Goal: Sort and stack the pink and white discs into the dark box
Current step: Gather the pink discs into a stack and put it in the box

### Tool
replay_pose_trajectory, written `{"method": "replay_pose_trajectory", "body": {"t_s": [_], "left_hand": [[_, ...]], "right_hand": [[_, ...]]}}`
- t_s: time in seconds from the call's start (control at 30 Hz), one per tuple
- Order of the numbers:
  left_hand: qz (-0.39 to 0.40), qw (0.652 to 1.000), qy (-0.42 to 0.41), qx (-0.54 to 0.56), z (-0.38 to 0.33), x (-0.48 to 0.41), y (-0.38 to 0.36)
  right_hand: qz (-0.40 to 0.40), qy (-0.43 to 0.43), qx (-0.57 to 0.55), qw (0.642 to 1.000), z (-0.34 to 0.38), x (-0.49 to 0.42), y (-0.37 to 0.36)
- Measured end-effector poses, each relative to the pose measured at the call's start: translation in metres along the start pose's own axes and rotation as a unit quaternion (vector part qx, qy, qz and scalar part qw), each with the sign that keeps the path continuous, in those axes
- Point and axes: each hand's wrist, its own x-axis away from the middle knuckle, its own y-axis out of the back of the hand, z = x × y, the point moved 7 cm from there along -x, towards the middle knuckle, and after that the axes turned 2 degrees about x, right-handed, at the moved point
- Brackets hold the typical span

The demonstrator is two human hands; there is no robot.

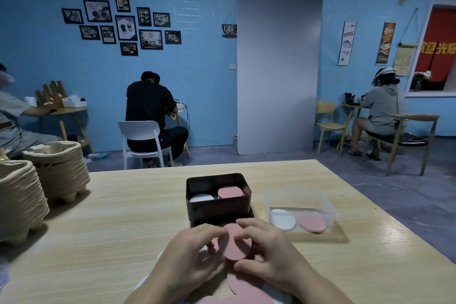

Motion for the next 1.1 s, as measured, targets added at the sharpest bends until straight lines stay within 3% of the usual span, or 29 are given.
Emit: {"method": "replay_pose_trajectory", "body": {"t_s": [0.67, 1.1], "left_hand": [[-0.017, 1.0, -0.001, -0.018, 0.01, 0.002, -0.004], [-0.052, 0.999, -0.007, -0.009, 0.012, 0.002, -0.002]], "right_hand": [[-0.026, 0.028, 0.036, 0.999, 0.011, 0.003, 0.003], [-0.023, -0.018, -0.084, 0.996, -0.001, 0.002, 0.004]]}}
